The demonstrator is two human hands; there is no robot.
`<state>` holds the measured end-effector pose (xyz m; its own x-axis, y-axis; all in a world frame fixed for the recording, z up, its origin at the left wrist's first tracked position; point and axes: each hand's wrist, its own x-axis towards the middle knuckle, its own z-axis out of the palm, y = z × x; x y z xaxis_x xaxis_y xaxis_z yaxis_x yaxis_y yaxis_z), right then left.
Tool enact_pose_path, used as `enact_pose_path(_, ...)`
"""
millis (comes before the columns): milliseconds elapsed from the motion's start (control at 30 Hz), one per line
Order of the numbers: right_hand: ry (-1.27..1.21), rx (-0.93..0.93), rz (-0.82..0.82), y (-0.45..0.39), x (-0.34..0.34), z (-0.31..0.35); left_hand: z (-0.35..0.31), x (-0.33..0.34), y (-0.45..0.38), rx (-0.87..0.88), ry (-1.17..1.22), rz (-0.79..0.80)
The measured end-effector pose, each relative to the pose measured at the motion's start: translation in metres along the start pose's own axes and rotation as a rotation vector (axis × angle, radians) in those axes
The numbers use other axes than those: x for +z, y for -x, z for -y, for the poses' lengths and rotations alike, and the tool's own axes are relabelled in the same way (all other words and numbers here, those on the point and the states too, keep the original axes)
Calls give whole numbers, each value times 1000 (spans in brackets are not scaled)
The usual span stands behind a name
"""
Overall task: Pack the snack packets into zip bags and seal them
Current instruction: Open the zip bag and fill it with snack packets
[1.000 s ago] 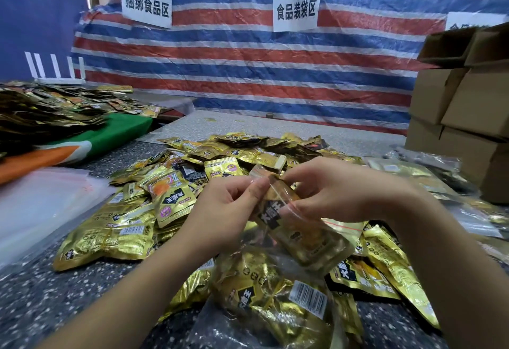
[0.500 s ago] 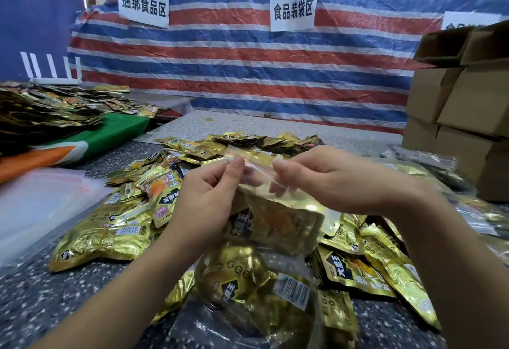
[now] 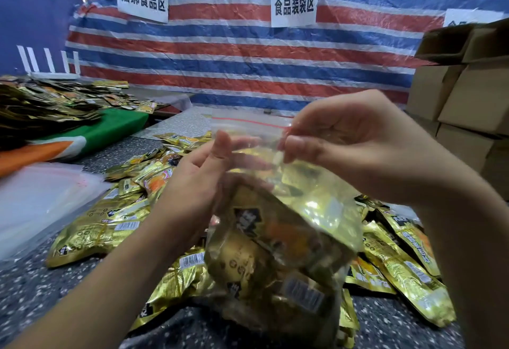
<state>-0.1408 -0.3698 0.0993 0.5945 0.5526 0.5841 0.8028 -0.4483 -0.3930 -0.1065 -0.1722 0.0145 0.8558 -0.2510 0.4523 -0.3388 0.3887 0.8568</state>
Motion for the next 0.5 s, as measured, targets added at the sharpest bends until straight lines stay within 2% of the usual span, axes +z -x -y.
enact_pose_path(133,-76,39,-128,-1,-2,-3,0,0,4,-176,-119,196)
enact_pose_path(333,46,107,-98,1,-3,-8,8,1,3,-220,-118,150)
enact_pose_path(500,16,144,-68,1,-5,-6,7,1,1,-196,-13,141)
